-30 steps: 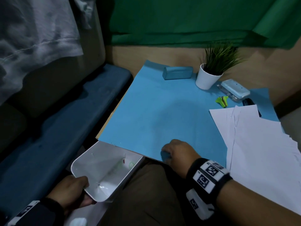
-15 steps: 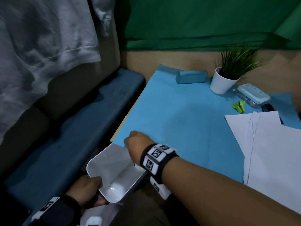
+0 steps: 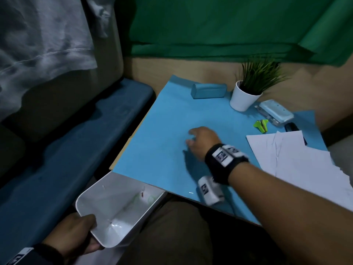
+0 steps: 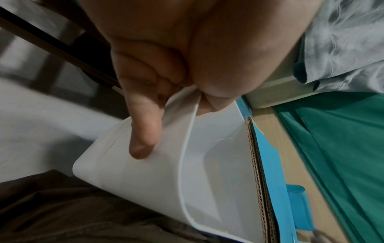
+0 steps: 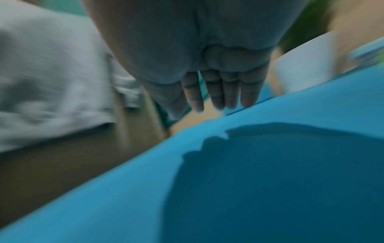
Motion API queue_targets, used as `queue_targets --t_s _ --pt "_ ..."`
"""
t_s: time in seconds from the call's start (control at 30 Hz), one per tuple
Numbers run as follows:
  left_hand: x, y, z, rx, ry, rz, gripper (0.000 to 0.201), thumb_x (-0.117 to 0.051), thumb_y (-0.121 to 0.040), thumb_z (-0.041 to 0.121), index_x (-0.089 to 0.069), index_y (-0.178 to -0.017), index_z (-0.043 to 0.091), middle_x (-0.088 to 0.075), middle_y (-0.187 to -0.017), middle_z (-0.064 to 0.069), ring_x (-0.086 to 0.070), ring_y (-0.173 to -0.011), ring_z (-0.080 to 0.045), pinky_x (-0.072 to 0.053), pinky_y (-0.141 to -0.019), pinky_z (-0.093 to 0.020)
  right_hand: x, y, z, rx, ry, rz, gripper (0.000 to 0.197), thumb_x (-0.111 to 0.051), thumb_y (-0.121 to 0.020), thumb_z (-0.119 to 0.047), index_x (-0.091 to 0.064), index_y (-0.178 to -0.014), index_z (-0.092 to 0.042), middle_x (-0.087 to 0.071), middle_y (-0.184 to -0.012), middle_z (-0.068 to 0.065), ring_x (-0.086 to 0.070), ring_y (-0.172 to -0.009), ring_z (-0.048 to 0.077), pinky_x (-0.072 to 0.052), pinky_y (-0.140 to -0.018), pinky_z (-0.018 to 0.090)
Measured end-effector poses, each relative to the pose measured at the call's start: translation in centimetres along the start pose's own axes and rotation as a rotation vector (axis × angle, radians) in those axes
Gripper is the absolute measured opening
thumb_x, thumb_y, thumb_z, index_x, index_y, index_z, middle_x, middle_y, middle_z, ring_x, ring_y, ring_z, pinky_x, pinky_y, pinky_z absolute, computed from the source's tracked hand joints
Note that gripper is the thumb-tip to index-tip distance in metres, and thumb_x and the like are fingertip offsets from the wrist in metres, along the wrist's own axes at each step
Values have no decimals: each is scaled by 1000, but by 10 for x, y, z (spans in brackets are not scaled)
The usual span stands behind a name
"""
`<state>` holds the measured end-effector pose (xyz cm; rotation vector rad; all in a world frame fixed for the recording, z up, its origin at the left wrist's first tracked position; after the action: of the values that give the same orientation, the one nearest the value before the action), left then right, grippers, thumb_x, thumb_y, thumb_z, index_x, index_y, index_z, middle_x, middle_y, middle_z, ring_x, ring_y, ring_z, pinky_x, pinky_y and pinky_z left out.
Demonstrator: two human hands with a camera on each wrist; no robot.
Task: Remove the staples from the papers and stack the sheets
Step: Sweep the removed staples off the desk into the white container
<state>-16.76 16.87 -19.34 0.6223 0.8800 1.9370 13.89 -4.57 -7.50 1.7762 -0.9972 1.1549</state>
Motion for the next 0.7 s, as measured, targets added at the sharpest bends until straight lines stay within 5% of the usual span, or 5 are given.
queue_targets --t_s 0.13,0.27,0.43,0.6,0.7 --pt "2 -3 10 -77 -85 7 24 -34 -95 -19 -57 -93 -13 -62 -77 -27 -56 -68 -38 -52 -35 -34 15 -35 87 -213 94 -92 79 -43 -95 -58 -21 -153 -9 -14 -161 15 -22 -146 29 -22 -116 37" --pt "20 -16 21 -134 -289 145 31 -53 -85 -22 -68 -66 -2 -68 -75 -22 -55 -74 -30 -49 -85 -48 1 -50 95 -190 85 -196 86 -36 -94 -65 -17 -153 -6 -12 -162 12 -19 -148 29 -22 -116 39" --pt "18 -15 10 -64 -222 99 12 -61 -79 -9 -64 -74 -20 -60 -56 -26 -55 -54 -31 -46 -65 -38 -36 -32 46 -10 143 -274 70 -38 -93 -63 -41 -127 -2 -38 -138 17 -36 -132 34 -33 -107 42" --pt "8 -4 10 -51 -142 34 23 -39 -93 -19 -60 -84 -20 -61 -52 -23 -55 -40 -29 -47 -33 -29 -94 44 -46 125 89 -304 97 -38 -87 -72 -14 -151 -3 -1 -161 19 -1 -149 34 -9 -120 46" --pt "4 5 11 -41 -114 22 21 -39 -93 -17 -58 -87 -25 -61 -51 -24 -57 -33 -29 -44 -29 -27 -122 88 -105 181 32 -414 101 -36 -87 -72 4 -154 -8 19 -161 12 19 -148 29 4 -121 46"
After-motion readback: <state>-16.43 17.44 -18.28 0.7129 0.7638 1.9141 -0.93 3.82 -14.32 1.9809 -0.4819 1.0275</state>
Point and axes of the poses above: each hand's wrist, its own y-axis away from the middle knuckle, its own x-axis out of the back of the hand, z = x × y, the point moved 10 cm from there along -y, towards the middle knuckle
